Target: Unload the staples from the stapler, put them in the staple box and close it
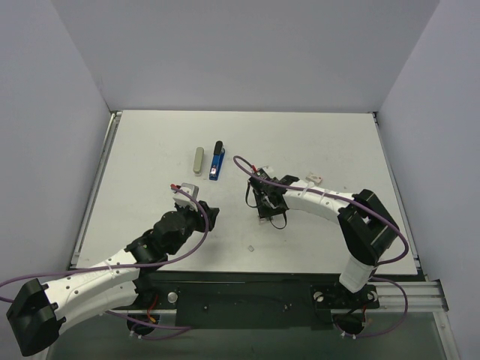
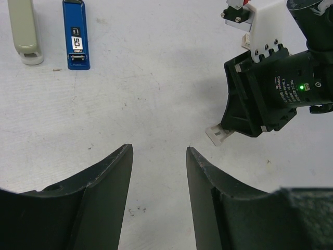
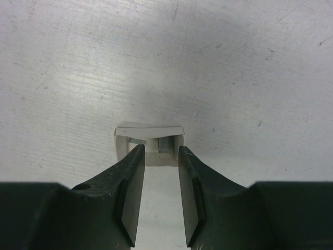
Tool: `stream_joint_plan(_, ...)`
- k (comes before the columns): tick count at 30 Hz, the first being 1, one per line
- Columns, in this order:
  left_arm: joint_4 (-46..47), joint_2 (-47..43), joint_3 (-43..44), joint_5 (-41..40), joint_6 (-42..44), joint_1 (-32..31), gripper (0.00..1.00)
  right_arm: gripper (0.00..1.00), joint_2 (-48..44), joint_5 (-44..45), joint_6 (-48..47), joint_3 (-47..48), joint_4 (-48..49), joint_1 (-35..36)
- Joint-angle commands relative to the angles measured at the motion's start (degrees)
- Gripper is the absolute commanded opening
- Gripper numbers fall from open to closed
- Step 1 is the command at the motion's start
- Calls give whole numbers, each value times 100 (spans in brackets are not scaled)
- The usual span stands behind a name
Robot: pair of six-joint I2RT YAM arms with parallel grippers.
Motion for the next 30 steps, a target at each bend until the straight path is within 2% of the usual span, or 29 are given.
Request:
stream_joint_plan(1,305,20,60,38,-74,31,56,30,-65,44,34,-22,-99,2)
stream_joint_plan(8,314,38,60,46,-74,31,56,32,-373,27,25,31,-134,99)
stream_joint_plan(16,314,38,60,55,-91,31,56,35,-795,-43,-80,-144,-169,661)
stream_joint_plan(22,279,-67,43,3,-83,31,56,38,-1014,-649,-431,-706,77,846)
stream_joint_plan(26,235,-216,25,-85,-65,31,56,40,-1059,-1387,-650,-927,200,986)
stream_joint_plan(30,174,-392,-10,-182,-39,40,56,40,-1006,-1502,-835,-936,226,1206)
